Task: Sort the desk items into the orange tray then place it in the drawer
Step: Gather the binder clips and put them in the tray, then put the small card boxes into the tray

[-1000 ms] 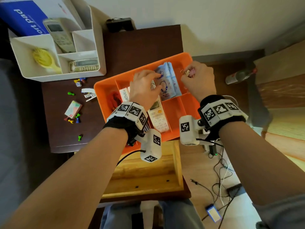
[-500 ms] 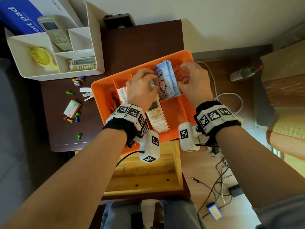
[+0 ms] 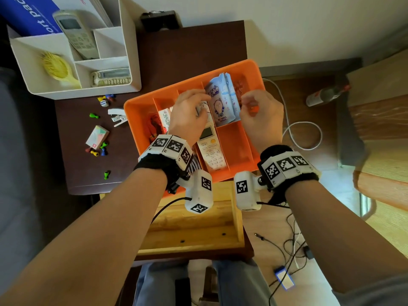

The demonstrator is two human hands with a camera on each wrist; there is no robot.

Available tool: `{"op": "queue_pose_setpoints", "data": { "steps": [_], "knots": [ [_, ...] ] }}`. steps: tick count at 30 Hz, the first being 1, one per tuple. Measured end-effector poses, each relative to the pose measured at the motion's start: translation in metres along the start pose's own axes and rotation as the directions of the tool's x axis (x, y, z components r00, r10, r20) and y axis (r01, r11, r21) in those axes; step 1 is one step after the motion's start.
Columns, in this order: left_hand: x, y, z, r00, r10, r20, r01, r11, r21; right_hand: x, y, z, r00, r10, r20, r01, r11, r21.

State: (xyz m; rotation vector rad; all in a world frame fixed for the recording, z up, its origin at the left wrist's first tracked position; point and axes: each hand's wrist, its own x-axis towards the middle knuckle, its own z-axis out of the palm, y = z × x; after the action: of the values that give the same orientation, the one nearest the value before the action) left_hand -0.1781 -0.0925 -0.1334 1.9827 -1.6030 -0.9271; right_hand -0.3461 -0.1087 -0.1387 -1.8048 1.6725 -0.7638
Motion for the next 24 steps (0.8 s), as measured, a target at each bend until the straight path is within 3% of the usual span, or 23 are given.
{"op": "queue_pose_setpoints", "data": {
  "steps": [4, 10, 14, 19, 24],
  "knots": [
    [-0.01, 0.002, -0.013, 0.998, 0.038, -0.047, -0.041, 0.997, -0.067, -0.011, -0.02, 0.006, 0.998, -0.053, -0.043, 0.055, 0.998, 0.045],
    [-0.031, -0.017, -0.043, 0.985, 0.039, -0.166, -0.058, 0.993, -0.106, -0.036, -0.061, 0.031, 0.997, -0.08, -0.005, 0.08, 0.983, 0.165],
    [-0.049, -0.044, -0.063, 0.971, -0.029, -0.238, -0.006, 0.989, -0.145, -0.051, -0.091, 0.056, 0.998, -0.041, 0.056, 0.027, 0.971, 0.238],
    [-0.068, -0.091, -0.092, 0.943, -0.125, -0.307, 0.08, 0.985, -0.155, -0.066, -0.123, 0.094, 0.975, -0.03, 0.222, -0.024, 0.971, 0.237],
    [-0.078, -0.137, -0.117, 0.921, -0.236, -0.311, 0.21, 0.971, -0.116, -0.071, -0.14, 0.126, 0.966, -0.031, 0.256, -0.016, 0.983, 0.181]
  ]
}}
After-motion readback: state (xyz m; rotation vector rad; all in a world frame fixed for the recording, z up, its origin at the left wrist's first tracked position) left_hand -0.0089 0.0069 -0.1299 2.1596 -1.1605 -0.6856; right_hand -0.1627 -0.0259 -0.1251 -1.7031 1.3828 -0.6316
